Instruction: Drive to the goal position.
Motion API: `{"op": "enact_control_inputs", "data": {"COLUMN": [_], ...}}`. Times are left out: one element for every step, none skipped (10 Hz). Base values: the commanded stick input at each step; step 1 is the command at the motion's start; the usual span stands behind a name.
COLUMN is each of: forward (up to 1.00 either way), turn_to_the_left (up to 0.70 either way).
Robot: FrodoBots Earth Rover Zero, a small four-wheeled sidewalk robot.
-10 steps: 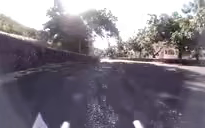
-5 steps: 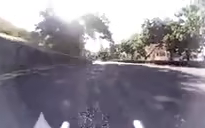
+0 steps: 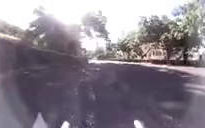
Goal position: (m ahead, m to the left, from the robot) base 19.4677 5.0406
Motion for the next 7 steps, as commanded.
{"op": "enact_control_inputs", "data": {"forward": [0.70, 0.70, 0.70, 0.70, 0.70, 0.70, 0.70], "turn_to_the_left": [0.00, 0.00, 0.00, 0.00, 0.00, 0.00, 0.00]}}
